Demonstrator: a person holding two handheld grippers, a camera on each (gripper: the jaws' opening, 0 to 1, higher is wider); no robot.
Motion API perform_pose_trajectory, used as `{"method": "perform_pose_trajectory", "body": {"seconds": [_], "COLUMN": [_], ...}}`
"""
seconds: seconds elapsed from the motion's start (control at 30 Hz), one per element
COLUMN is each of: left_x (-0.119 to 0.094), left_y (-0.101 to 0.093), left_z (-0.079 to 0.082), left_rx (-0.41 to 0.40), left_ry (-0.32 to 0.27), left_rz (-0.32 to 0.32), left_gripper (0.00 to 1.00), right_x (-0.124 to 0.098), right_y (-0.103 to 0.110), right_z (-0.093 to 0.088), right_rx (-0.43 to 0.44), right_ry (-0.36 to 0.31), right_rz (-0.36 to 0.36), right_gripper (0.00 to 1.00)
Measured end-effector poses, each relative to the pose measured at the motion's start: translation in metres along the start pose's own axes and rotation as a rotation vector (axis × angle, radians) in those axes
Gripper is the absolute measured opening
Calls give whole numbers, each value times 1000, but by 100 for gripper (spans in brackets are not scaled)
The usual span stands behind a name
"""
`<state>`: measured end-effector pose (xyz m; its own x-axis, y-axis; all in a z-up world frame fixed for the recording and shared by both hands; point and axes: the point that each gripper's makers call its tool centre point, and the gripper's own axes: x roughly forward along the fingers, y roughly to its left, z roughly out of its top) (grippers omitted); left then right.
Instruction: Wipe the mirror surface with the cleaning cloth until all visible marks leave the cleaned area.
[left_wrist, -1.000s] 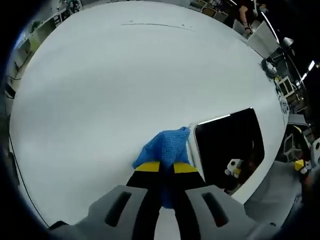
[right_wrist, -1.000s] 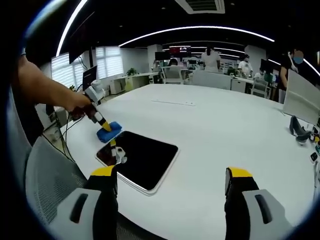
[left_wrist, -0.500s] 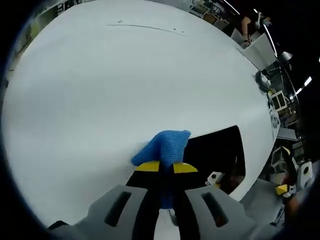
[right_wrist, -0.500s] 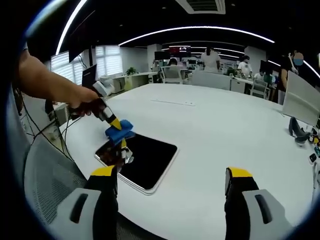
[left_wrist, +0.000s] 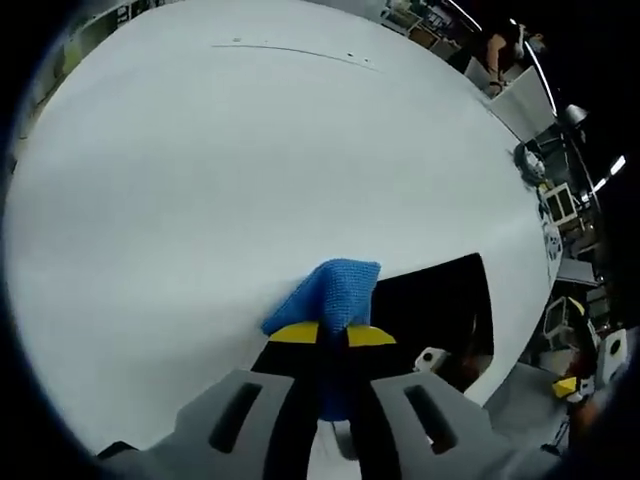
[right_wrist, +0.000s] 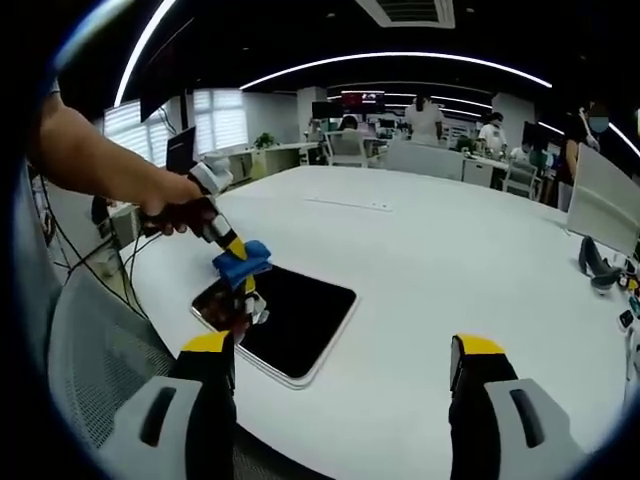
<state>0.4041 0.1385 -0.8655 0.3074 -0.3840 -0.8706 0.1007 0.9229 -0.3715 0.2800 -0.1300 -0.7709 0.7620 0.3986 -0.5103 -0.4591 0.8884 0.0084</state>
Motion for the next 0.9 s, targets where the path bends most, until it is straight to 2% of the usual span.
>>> {"method": "perform_pose_trajectory", "body": {"seconds": [0.2, 0.3, 0.63, 0.9], "left_x": [1, 3, 12, 21], "left_y": [-1, -9, -25, -46], "left_z": [2, 1, 3, 3], "left_rx": [-65, -89, -86, -85], "left_ry": [0, -1, -11, -19], "left_rz": [6, -17, -16, -30], "left_gripper": [2, 2, 2, 2], "right_x": [0, 0, 0, 0], "right_y": [-1, -1, -1, -2], "right_z": [0, 0, -1, -1], "right_rx": [4, 2, 5, 7], "right_ry": [-1, -1, 0, -1], "right_rz": [-2, -2, -1, -3], "right_gripper": [88, 88, 88, 88]}}
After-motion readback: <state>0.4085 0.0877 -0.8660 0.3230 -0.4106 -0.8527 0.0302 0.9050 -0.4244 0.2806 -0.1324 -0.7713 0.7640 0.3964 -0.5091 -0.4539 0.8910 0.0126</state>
